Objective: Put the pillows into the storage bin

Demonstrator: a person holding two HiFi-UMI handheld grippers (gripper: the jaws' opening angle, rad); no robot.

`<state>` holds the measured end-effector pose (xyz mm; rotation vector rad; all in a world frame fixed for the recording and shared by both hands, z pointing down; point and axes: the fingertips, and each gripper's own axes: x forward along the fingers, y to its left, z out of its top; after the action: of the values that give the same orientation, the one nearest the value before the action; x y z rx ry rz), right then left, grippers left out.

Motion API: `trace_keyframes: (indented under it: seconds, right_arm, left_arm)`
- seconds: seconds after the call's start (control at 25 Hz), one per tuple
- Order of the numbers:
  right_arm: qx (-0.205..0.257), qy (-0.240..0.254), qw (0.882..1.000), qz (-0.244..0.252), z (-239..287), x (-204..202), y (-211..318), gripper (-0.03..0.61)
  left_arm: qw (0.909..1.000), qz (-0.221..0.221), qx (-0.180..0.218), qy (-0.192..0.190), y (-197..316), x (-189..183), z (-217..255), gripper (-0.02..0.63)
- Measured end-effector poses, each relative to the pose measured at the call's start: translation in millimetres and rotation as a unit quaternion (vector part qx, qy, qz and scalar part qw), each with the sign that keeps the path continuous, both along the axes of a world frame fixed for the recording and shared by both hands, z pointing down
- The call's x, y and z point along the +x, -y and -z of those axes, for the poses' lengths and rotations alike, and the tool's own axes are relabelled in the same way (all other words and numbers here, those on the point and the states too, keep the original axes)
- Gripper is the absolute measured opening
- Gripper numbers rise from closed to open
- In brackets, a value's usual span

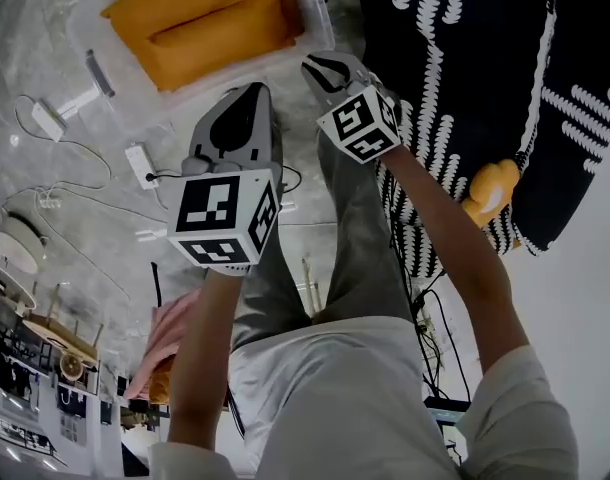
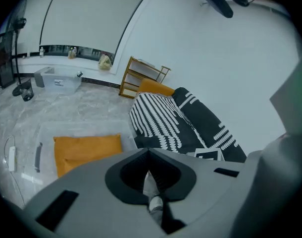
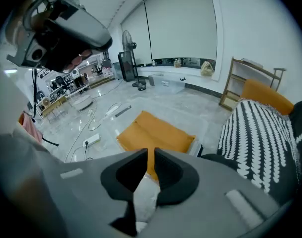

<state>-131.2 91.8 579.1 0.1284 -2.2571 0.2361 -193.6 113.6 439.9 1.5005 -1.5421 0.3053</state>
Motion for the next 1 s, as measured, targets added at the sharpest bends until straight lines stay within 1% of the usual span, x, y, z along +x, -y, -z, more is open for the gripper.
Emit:
trace_keyframes:
  seconds: [0.24, 0.44, 0.6, 0.76, 0.84, 1.0]
  right_arm:
    - [0.012, 0.029, 0.997, -0.065, 43, 53, 20, 0.06]
    - [0.018, 0.046, 0.99, -0.134, 69, 108, 39, 0.066]
    - [0.022, 0.058, 0.981, -0.182, 89, 146, 55, 0.075]
    - [0.021, 0.061, 0.971, -0.231, 106, 189, 61, 0.103]
    - [0.022, 0.061, 0.965, -0.256, 112, 215, 65, 0.107]
    - [0.024, 0.048, 0.952, -0.302, 116, 277, 69, 0.137]
  left_arm:
    - [0.999, -0.044, 0.009, 0.003, 24, 47, 15, 0.009]
    - [0.9962, -0.086, 0.015, 0.008, 42, 93, 25, 0.009]
    - [0.993, -0.116, 0.018, 0.01, 59, 128, 36, 0.009]
    - [0.9876, -0.155, 0.021, 0.01, 70, 165, 47, 0.009]
    - [0.9845, -0.174, 0.022, 0.01, 77, 185, 50, 0.009]
    - [0.9791, -0.202, 0.023, 0.008, 89, 225, 53, 0.009]
